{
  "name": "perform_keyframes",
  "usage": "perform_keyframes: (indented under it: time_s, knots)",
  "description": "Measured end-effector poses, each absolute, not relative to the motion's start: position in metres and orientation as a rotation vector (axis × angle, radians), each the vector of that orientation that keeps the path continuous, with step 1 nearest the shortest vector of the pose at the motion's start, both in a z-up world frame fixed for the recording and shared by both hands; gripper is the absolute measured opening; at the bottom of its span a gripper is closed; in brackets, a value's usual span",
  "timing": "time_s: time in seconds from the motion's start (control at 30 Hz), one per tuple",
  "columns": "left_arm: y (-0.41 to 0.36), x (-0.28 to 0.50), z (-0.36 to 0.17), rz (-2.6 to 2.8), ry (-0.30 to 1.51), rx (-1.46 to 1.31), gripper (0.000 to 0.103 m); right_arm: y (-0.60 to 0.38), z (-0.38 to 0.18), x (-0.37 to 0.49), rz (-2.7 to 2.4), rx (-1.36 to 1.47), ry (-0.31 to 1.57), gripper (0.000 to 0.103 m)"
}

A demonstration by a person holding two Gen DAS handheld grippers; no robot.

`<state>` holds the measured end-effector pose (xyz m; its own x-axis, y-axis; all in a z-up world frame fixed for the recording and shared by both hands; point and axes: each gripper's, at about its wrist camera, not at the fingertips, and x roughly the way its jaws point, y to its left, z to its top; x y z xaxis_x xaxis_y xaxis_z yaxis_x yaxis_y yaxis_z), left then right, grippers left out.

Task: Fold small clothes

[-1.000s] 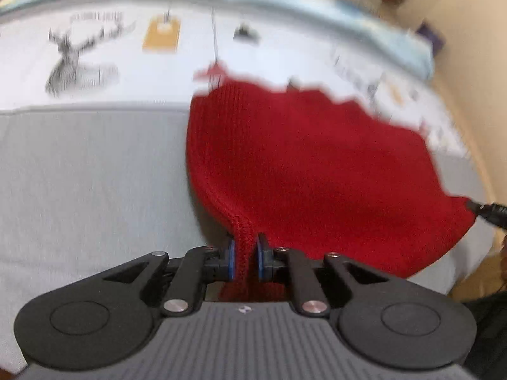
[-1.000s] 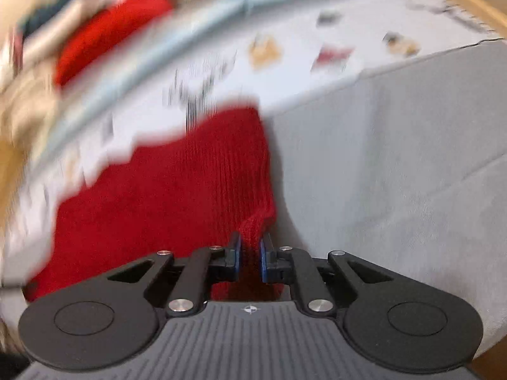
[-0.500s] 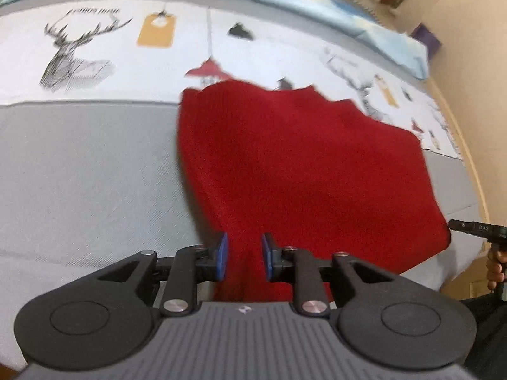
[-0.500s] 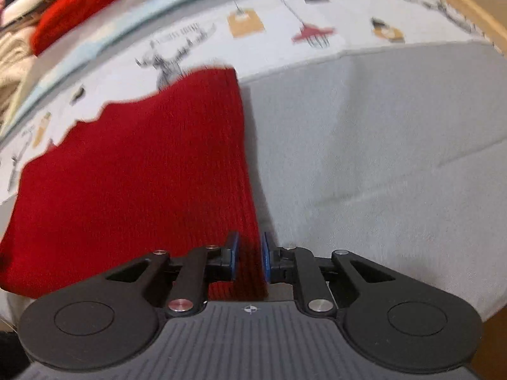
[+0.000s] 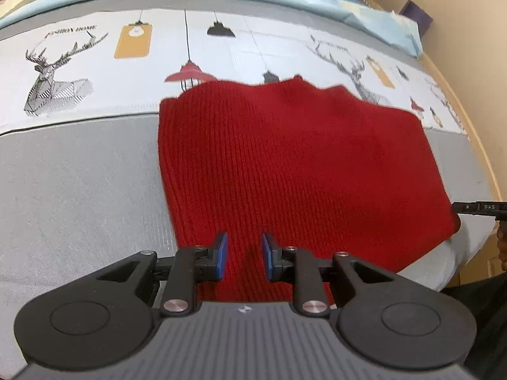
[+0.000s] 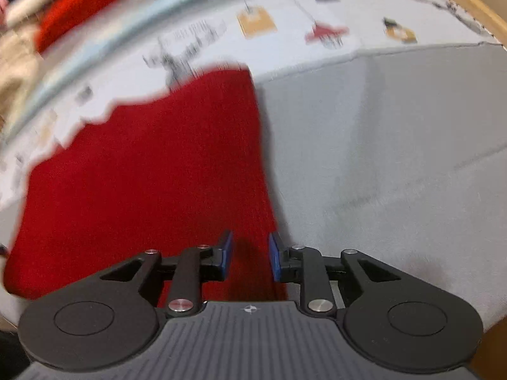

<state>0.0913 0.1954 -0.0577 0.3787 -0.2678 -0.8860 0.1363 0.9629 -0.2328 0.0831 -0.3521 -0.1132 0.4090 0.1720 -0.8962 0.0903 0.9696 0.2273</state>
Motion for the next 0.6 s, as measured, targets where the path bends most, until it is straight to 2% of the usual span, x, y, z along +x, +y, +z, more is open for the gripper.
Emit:
perform_keyframes:
  time_s: [0.1, 0.6]
  knots:
    - [0.193, 0.091, -0.065, -0.256, 1.187, -0.097, 0.024, -0.350, -0.123, 0.087, 0.029, 0.239, 1.206, 0.026]
    - [0.183, 0.091, -0.090, -0.236, 1.289, 0.032, 0.024, -0.345, -0.118, 0.084, 0.006, 0.202, 1.185, 0.026]
